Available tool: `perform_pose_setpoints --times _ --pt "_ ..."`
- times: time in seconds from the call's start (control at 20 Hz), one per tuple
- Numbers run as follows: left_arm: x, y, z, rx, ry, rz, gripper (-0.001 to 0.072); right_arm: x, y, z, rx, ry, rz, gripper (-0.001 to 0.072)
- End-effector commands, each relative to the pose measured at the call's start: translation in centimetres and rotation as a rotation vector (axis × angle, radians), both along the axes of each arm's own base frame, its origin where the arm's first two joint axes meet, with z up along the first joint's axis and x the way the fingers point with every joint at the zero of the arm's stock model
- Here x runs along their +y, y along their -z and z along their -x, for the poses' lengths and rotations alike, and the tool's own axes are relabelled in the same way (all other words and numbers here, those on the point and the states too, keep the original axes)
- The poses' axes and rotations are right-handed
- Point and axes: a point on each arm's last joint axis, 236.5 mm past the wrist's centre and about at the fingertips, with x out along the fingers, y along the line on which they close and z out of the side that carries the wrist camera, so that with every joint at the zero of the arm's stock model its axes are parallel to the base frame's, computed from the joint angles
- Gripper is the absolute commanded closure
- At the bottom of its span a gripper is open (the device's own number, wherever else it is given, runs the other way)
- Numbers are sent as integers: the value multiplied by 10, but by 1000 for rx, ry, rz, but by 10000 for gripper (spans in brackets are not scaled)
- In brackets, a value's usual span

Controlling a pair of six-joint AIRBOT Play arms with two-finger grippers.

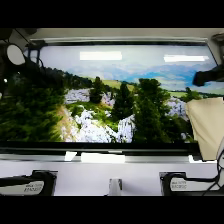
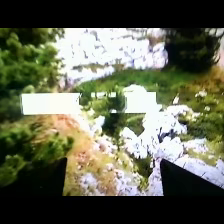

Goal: Fold the shirts.

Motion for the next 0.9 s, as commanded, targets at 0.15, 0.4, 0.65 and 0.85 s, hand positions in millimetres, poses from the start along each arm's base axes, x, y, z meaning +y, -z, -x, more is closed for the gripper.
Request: perform_pose_setpoints --times 0.15,0.4,0.65,0.85 --pt "9 56 39 124 -101 -21 35 64 49 20 237 -90 -145 40" --pt "8 57 39 124 -101 -21 34 64 49 19 235 -90 -145 40" --pt "8 57 39 124 -100 -20 34 64 49 19 236 -90 -145 40" --pt "8 57 39 124 -100 -20 34 64 49 19 236 -90 -145 40"
